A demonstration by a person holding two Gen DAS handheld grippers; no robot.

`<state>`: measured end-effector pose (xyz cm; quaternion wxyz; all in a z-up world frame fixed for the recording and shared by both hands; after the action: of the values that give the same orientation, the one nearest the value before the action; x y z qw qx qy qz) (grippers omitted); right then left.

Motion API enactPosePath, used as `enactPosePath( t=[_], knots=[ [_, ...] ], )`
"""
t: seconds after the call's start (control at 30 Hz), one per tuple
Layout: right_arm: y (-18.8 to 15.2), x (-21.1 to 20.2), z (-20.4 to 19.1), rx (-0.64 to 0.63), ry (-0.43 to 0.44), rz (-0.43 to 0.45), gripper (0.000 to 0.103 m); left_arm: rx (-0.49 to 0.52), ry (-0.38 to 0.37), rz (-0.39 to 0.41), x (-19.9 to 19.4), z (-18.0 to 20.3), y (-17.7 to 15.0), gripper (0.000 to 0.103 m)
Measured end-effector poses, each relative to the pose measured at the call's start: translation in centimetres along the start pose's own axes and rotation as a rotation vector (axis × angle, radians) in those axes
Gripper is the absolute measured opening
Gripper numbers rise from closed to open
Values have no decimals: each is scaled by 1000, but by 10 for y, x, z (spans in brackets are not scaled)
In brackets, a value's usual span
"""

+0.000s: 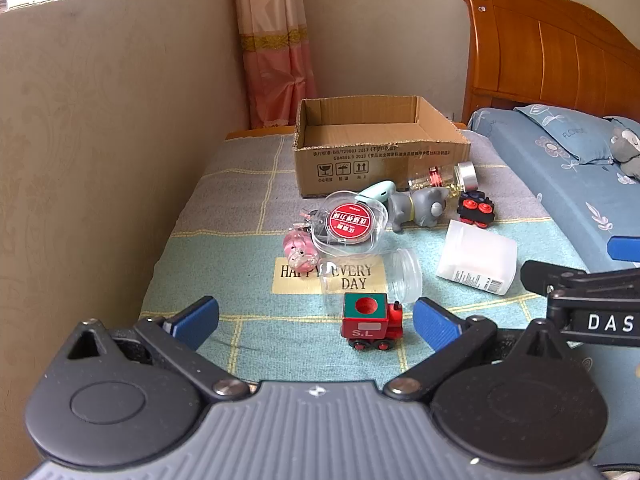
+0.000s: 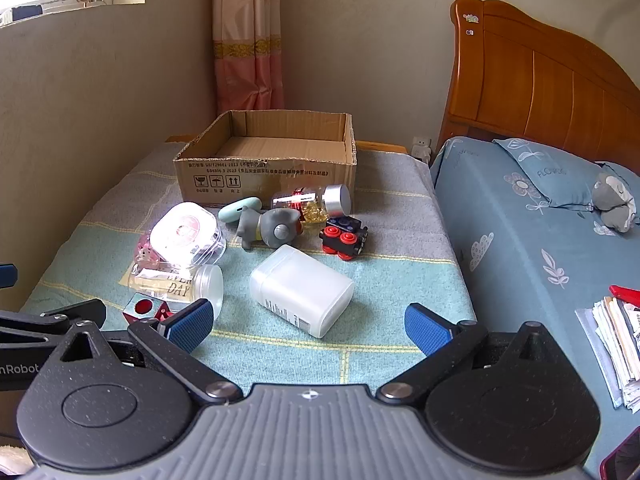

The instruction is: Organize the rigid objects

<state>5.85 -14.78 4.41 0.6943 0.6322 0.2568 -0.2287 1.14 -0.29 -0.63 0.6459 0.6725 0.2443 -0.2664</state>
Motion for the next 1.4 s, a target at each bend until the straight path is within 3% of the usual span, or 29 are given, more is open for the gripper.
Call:
enactPosePath(
  t=[0.83, 1.4],
  knots=[
    [3, 0, 3, -5, -6, 7, 103, 18, -23, 15, 1, 1, 3, 102],
    [8, 10, 10, -24, 23, 16, 103, 114, -112, 12, 20, 6, 11, 102]
  ],
)
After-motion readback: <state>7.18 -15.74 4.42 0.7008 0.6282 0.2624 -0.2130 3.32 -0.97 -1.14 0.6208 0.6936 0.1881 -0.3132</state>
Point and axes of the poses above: each gripper's, at about its wrist camera, not at the fingertips, and x roughly the way its jaws point, z to its right, y to its top, the point moved 2 cm from there along x, roughly the way its jaws point, and after that the axes turned 3 degrees about -y, right-handed, at the moved point
